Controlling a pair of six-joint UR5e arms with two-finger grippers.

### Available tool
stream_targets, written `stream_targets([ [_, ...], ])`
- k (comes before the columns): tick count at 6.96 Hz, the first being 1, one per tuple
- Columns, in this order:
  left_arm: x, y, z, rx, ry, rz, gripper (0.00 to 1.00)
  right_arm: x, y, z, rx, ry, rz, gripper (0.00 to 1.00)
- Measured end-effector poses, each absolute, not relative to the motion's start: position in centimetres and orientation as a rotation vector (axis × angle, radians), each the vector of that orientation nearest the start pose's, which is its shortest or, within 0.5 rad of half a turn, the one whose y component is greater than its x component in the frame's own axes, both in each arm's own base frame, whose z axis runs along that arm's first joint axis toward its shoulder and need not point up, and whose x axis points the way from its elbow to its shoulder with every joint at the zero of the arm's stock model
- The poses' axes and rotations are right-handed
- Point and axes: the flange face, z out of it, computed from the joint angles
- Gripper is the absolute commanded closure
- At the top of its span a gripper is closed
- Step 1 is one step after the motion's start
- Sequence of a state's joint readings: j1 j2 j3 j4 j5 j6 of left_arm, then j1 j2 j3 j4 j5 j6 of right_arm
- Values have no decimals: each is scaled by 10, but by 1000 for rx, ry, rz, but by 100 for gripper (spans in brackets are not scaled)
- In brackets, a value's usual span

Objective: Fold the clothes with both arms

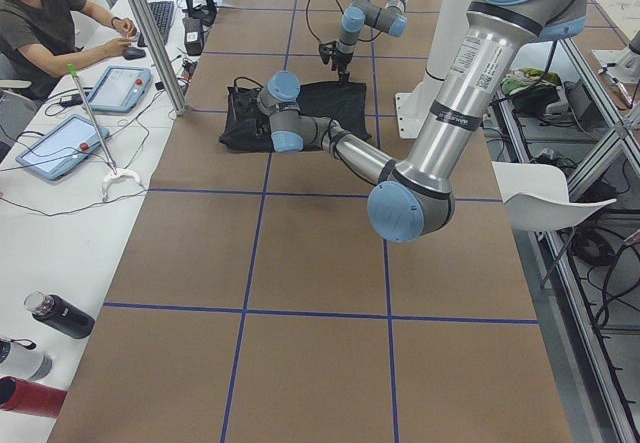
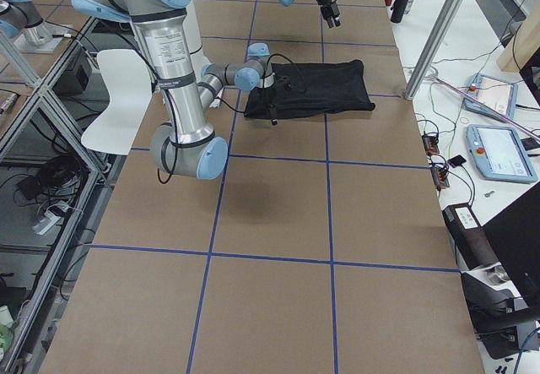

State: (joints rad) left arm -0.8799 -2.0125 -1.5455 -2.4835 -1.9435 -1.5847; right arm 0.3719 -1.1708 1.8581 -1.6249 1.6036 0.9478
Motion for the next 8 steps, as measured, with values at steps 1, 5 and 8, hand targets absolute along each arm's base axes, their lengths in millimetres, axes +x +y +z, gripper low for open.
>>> stream_targets([
  [1,342,-566,314,266,1337,-507,0,-514,-342,326,273,-578,-252,0],
  [5,342,-565,316,262,1334,-508,0,-520,-340,299,273,-629,-259,0],
  [8,342,-565,317,262,1334,-507,0,-540,-331,287,284,-636,-274,0],
])
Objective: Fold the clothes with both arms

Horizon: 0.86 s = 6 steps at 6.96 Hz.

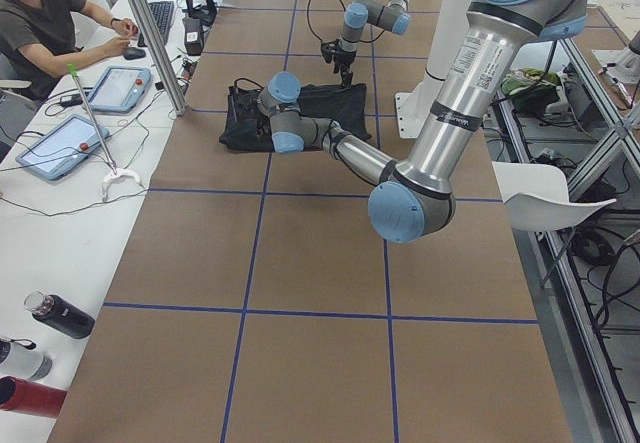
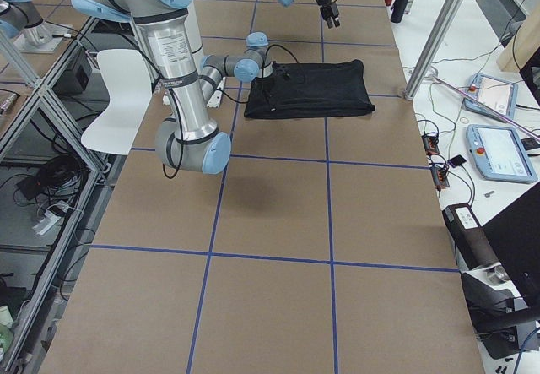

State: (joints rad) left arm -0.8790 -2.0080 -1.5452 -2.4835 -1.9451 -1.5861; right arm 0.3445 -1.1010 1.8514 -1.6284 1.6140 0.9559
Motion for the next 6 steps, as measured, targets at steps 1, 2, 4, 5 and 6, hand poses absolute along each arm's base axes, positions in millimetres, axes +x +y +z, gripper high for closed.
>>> stream_targets([
  [1,342,-565,316,261,1335,-508,0,-545,-326,290,287,-626,-280,0],
  [2,342,-565,316,261,1336,-509,0,-548,-325,294,287,-616,-283,0],
  [4,342,-564,314,261,1339,-509,0,-548,-326,301,282,-601,-285,0],
  [5,342,-564,313,261,1342,-508,0,-547,-327,304,280,-594,-284,0],
  [6,342,-563,312,261,1343,-507,0,-546,-330,307,278,-587,-282,0],
])
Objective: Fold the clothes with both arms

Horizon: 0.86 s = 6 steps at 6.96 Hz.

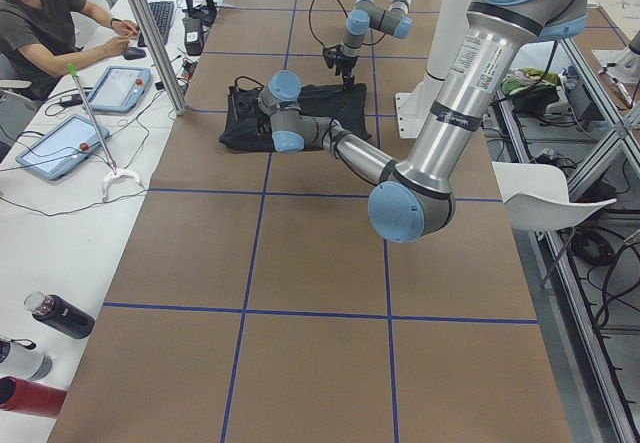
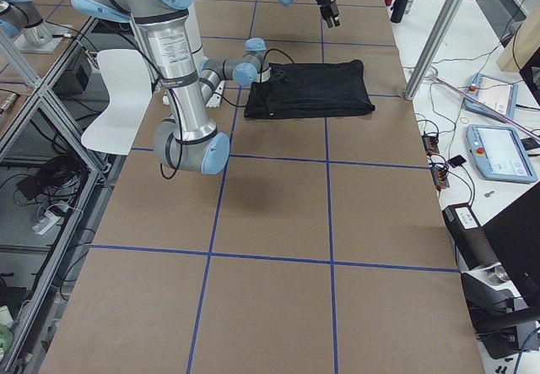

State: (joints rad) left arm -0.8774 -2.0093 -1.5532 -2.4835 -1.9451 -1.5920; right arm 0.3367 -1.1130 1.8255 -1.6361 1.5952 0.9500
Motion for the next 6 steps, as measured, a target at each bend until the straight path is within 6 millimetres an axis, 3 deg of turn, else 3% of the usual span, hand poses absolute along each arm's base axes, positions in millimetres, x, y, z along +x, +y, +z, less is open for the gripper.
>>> stream_targets([
  [6,345,-562,311,258,1344,-503,0,-525,-355,325,277,-554,-265,0],
])
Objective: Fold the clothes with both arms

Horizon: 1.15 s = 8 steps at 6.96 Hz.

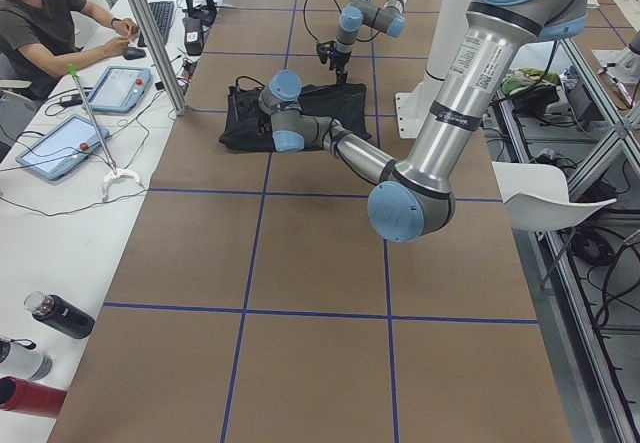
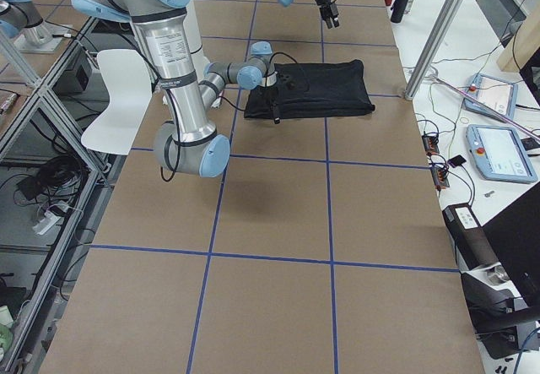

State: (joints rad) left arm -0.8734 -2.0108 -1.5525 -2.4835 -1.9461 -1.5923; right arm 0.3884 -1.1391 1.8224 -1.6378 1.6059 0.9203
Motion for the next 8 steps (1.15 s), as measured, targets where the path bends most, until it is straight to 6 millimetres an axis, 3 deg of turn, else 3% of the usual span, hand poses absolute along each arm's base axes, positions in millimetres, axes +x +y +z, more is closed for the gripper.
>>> stream_targets([
  [4,345,-562,311,259,1345,-503,0,-514,-364,332,267,-548,-254,0],
  [6,345,-562,311,258,1345,-502,0,-501,-375,319,250,-591,-237,0],
  [8,345,-562,311,258,1344,-503,0,-503,-380,296,269,-627,-233,0],
])
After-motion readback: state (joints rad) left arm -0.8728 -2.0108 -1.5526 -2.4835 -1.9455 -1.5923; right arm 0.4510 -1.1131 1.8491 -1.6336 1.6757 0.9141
